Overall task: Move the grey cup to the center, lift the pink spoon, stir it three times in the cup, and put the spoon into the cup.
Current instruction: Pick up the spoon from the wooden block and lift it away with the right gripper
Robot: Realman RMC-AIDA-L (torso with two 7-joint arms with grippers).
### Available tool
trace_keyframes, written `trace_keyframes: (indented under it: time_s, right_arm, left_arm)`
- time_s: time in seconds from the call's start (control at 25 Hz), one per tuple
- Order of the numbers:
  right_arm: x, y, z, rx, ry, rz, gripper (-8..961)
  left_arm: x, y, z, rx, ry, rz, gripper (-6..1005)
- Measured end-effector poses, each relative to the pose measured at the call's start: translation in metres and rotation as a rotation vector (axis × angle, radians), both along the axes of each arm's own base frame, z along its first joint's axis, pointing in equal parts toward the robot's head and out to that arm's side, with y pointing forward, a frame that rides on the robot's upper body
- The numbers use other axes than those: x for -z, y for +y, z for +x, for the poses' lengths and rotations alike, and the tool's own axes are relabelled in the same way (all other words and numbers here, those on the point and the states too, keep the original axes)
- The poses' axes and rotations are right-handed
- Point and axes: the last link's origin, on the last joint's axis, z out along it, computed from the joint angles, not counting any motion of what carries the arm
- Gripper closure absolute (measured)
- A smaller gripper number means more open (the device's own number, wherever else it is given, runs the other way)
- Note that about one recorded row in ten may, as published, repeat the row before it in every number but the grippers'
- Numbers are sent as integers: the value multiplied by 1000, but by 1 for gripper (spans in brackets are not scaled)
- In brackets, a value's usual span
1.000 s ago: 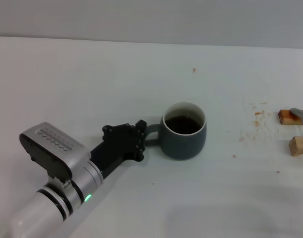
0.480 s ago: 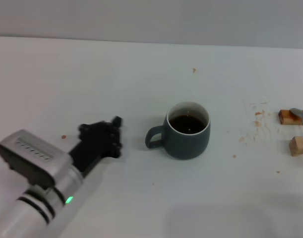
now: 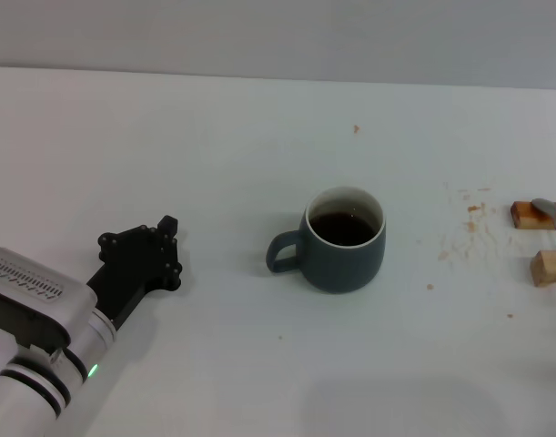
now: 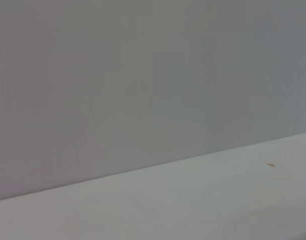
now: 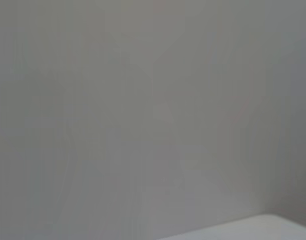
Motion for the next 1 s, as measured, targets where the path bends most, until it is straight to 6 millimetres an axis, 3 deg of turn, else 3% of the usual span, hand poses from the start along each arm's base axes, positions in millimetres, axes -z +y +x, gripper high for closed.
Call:
trace_keyframes:
  time_s: [0.48,1.0]
  right_arm:
    - [13,27,6,6,33,-112,210]
    - [24,36,-2,-28,51,-171,210]
  left_arm:
    - [2,-1,2,4,-5,-6,1001]
    - [5,1,7,20,-6,-13,1001]
